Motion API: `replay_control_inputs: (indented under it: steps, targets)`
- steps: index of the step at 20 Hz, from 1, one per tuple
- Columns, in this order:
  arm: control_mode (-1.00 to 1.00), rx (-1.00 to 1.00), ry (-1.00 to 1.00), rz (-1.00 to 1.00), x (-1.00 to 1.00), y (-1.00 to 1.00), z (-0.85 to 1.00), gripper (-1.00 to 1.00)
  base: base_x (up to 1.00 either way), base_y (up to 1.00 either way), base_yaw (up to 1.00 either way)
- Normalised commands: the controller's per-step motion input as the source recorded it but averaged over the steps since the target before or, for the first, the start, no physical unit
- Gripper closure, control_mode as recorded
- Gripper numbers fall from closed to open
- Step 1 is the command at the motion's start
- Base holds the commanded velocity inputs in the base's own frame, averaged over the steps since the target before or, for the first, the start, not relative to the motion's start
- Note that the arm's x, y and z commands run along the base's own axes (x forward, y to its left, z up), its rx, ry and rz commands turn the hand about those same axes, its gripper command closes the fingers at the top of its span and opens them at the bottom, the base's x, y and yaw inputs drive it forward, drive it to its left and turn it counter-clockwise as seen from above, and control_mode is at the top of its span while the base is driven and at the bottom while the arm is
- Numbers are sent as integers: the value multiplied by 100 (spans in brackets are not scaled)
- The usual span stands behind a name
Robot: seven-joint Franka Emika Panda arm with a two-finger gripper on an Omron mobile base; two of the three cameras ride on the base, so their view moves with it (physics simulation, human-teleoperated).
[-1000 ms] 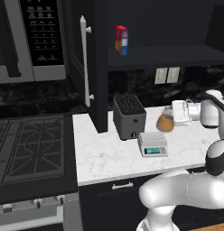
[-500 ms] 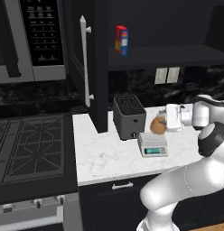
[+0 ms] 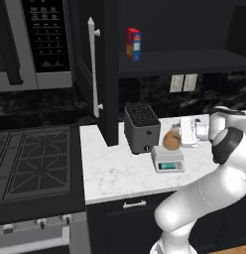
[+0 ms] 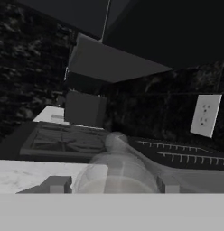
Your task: Pick the honey bottle and place it on the digital scale for weighing, and close the cabinet.
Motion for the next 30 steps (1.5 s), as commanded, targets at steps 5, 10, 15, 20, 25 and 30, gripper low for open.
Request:
replay_control_inputs:
  steps: [5, 10, 15, 20, 25, 30]
  targets:
    - [-100, 0, 0, 0, 0, 24, -11, 100, 0, 0, 0]
    - [-100, 0, 0, -2, 0, 23, -27, 100, 0, 0, 0]
    - [-100, 0, 4, -2, -1, 18, -39, 100, 0, 0, 0]
    - [-100, 0, 10, 0, -25, 21, 0, 100, 0, 0, 0]
    - [-100, 0, 4, 0, -7, 20, 0, 100, 0, 0, 0]
    - [-100, 0, 7, 0, -25, 6, -2, 100, 0, 0, 0]
